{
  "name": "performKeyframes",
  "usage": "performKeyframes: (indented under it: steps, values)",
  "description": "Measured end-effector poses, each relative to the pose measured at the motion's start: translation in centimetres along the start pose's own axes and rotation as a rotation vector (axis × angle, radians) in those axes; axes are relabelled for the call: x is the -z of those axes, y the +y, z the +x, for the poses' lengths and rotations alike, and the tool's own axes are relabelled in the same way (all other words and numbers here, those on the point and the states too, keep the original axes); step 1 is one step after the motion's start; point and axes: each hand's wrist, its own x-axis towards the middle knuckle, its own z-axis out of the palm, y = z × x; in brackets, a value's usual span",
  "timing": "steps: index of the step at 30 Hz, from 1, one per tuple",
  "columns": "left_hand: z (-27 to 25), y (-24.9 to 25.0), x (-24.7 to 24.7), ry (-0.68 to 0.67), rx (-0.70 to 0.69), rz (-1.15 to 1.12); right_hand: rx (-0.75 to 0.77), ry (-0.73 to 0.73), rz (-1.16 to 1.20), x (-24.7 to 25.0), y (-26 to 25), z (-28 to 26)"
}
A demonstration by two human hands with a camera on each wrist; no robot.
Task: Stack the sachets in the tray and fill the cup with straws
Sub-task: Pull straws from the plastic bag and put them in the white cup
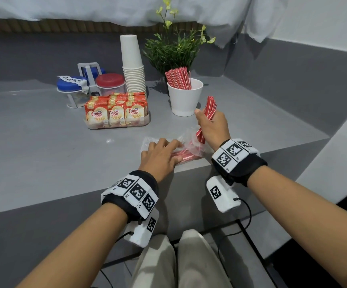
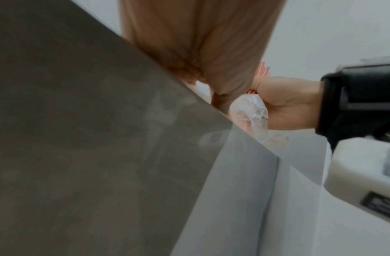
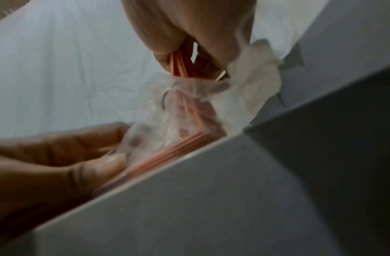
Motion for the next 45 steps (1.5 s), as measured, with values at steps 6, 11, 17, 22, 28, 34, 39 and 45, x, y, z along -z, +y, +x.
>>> performKeyframes:
  steps: [6,11,17,22,28,34,39,45]
  values:
    - [0.1,-0.4,0.0,-0.093,-0.004,0.062,-0.062,0.044,0.250,-0.1,-1.2,0.1]
    - [0.3,-0.3,0.2,-0.186,0.001,0.082,0.014,0.118,0.317,0.7,-3.7,1.1]
    - [0.4,-0.2,0.3,-0.208,0.001,0.088,-0.071,-0.048,0.096,-0.4,0.5,-0.2]
    - [0.3,-0.1,0.5,-0.210,0.005,0.063,-0.151,0.000,0.132,-0.8,2.3,-0.6]
    - [1.1,0.9,2.4,-0.263,0.067,-0.106,-0.120,0.009,0.188,-0.5,-0.1,1.0]
    - [3.6,2.3,7.1,-0.102,0.079,-0.211,-0.021,-0.004,0.246,-0.6,-3.2,3.4]
    - [7.6,3.1,11.3,0.063,0.065,-0.230,0.057,0.000,0.241,-0.3,-6.1,6.7]
    - [12.8,2.6,14.0,0.189,0.094,-0.196,0.096,0.070,0.284,-0.6,-8.4,11.3]
